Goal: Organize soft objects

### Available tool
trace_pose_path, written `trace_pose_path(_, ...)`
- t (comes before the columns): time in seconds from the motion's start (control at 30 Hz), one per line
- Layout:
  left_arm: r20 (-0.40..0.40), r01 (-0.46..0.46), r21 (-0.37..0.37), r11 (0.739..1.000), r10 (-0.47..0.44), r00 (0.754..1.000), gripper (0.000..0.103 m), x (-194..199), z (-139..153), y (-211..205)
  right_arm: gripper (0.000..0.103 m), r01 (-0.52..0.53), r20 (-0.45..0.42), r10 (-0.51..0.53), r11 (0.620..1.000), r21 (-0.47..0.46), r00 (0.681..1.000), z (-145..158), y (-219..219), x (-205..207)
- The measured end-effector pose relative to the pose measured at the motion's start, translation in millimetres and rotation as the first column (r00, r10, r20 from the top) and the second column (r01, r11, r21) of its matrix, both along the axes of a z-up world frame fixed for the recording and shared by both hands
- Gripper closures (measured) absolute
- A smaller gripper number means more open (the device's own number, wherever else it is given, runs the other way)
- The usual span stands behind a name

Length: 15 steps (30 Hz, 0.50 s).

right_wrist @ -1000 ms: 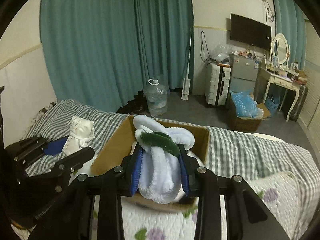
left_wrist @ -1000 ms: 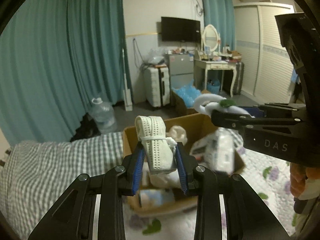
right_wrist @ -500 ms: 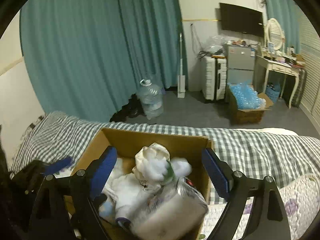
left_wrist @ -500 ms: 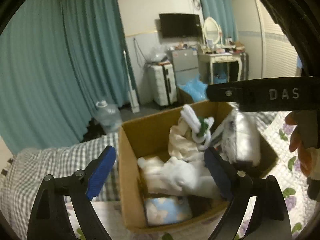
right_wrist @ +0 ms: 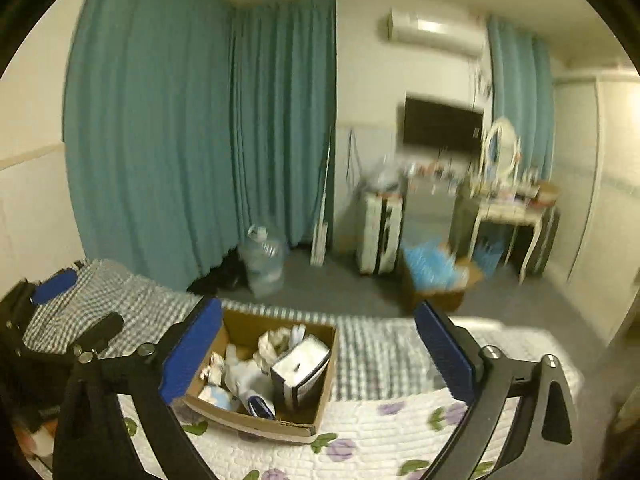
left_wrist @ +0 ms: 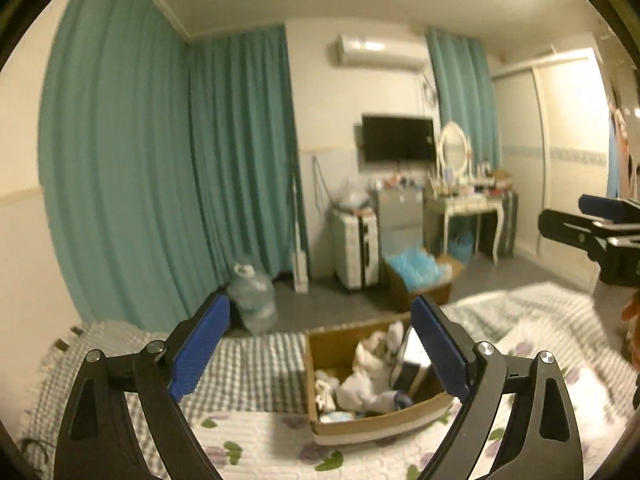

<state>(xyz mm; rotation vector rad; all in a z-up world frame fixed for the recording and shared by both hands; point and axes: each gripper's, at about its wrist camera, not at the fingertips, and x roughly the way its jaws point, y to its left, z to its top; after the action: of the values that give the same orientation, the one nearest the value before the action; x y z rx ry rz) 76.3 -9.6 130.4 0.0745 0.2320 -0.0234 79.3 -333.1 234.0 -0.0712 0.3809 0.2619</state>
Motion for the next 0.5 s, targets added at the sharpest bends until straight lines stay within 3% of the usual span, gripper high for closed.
trace_pose_path(0.13,0.089,0.003,-0.010,1.000,-0.002,0.996,0.008,-45,29,4,0.001,0.019,0.103,-0.016,0.999,-0.034,0.995,43,-2,-56)
trace_pose_path(0.27,0.161,-0.006,-0.001,1.000,0.006,0.987,0.005,-77,36,3,0.001,0.028,0.174,-0.023,0.999,-0.030,0.985,65,-8,-98)
trace_pose_path(0.37,0.183,-0.001,0.014,1.000,-0.002,0.983,0.002,-89,28,2,0.001,0.012,0.234,-0.006,1.000,-0.022,0.972,68,-9,-127)
trace_pose_path(0.5,0.187,0.010,-0.040,0.999,-0.002,0.982,0.002,-91,4,8,0.000,0.016,0.299,-0.014,1.000,-0.005,0.954,49,-8,-149)
